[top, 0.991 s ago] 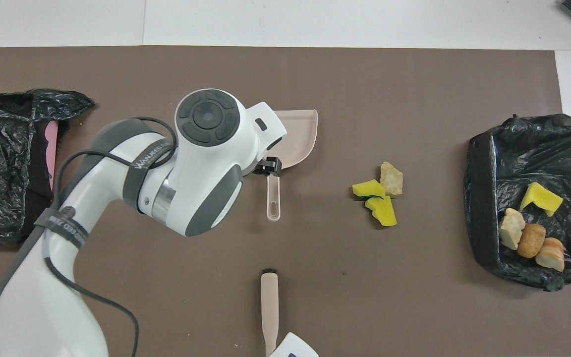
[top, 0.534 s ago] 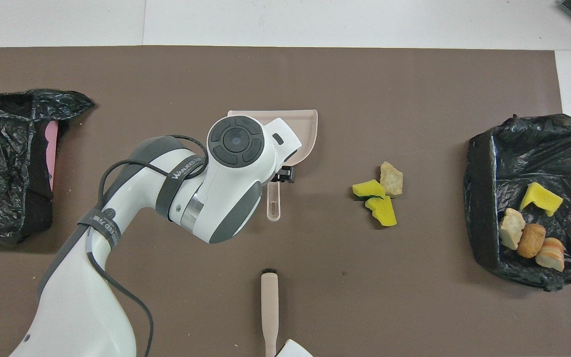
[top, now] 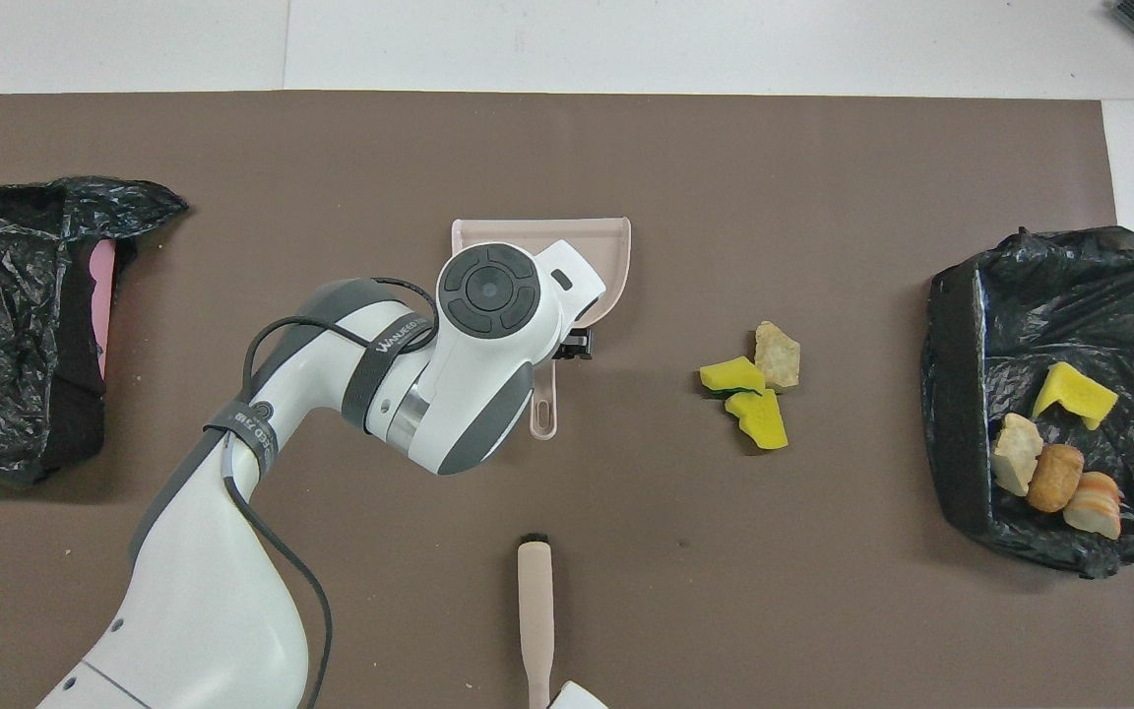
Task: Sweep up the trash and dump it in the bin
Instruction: 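Grasp the dustpan handle with the left gripper, then pick up the brush with the right gripper and move it toward the sponges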
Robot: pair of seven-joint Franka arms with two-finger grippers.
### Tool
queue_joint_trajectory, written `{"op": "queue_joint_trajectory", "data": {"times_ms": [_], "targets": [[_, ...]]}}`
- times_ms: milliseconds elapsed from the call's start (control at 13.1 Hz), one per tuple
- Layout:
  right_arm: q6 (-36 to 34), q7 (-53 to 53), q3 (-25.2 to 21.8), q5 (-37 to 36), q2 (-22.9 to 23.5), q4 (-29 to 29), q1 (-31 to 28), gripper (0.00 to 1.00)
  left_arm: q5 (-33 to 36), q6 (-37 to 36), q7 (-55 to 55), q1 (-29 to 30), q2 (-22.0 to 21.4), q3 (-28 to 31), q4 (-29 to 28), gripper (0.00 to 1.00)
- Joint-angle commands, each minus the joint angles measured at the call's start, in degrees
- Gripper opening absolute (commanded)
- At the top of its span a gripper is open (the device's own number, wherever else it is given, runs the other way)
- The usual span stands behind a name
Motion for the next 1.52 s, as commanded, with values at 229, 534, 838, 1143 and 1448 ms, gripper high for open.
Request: {"op": "queue_joint_trajectory", "data": {"times_ms": [229, 534, 838, 1143, 1448], "targets": [[-0.09, -1.85, -0.37, -0.60, 1.01, 1.31, -3.09, 0.00, 0.86, 1.25, -1.04, -1.07, -0.56, 0.54, -1.70, 0.71], [-10.26, -7.54, -0.63, -1.57, -5.66, 2.89, -9.76, 0.00, 0.94, 0.90, -1.04, -1.60, -0.56, 0.54, -1.53, 0.49], [-21.61, -18.43, -0.63, -2.10, -14.27, 2.89, -18.99, 0.00, 1.30, -0.50, -0.43, -1.60, -0.74, 0.54, -1.09, 0.39], [-25.32, -27.58, -0.63, -6.65, -16.14, 2.89, -29.61, 0.00, 1.30, -6.30, 5.44, -1.95, -3.63, 0.63, -1.18, 0.12], [-18.92, -40.21, -0.46, -15.09, -10.97, 3.85, -45.68, 0.00, 1.21, -12.63, 21.49, -0.81, -7.60, 0.71, -1.27, 0.09]]}}
